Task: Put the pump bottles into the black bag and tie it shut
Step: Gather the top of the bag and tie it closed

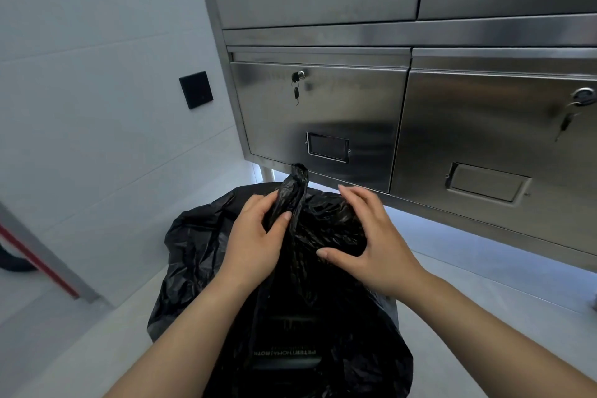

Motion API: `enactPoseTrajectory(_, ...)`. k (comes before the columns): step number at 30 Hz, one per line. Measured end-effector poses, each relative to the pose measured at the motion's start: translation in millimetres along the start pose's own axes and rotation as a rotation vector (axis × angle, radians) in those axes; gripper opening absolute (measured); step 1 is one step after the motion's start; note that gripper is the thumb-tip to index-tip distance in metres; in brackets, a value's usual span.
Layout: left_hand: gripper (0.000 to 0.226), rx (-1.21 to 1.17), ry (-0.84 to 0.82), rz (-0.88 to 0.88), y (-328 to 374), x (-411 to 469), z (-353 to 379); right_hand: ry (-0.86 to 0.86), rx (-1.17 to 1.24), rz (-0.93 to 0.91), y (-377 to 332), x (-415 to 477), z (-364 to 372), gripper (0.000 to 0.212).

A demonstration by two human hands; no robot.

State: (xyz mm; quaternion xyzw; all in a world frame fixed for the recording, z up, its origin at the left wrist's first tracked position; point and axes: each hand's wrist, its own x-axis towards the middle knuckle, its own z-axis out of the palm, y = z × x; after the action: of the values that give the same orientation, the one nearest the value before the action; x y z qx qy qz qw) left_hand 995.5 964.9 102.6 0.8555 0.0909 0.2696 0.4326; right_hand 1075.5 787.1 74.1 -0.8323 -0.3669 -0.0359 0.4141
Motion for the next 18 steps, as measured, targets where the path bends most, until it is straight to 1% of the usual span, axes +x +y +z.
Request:
enactPoseTrajectory(1,0.032,-0.008,0.005,-0.006,1,0,0,0.017,-0.048,-0.058,-3,2,0,0.093)
enactPoseTrajectory(3,0.032,-0.039,0.028,-0.020,3,2,0,-0.049,-0.091,-0.090,-7,4,5,0.093)
enactPoseTrajectory(6,0.039,-0.099,0.067,-0.030,6,3,-1,-0.241,-0.010,0.027,-3,-1,20,0.093)
enactPoseTrajectory(7,0.041,-0.103,0.071,-0.030,6,3,-1,-0.276,0.027,0.045,0,-3,24,0.087)
enactPoseTrajectory(8,0.042,-0.100,0.070,-0.029,6,2,-1,-0.288,0.062,0.044,3,-5,28,0.075)
enactPoseTrajectory(11,0.039,-0.068,0.061,-0.034,0,2,-4,-0.230,0.110,0.038,4,-5,29,0.021)
enactPoseTrajectory(12,0.036,-0.048,0.056,-0.040,-3,2,-5,-0.206,0.100,0.046,4,-4,26,0.011)
enactPoseTrajectory(14,0.031,0.008,0.029,-0.042,-7,1,-7,-0.174,0.085,0.074,4,-1,18,0.008)
enactPoseTrajectory(16,0.034,0.032,0.013,-0.031,-10,0,-7,-0.152,0.101,0.107,4,1,11,0.007)
enactPoseTrajectory(18,0.033,0.023,0.035,-0.004,-7,-2,-5,-0.104,0.091,0.120,2,1,7,0.009)
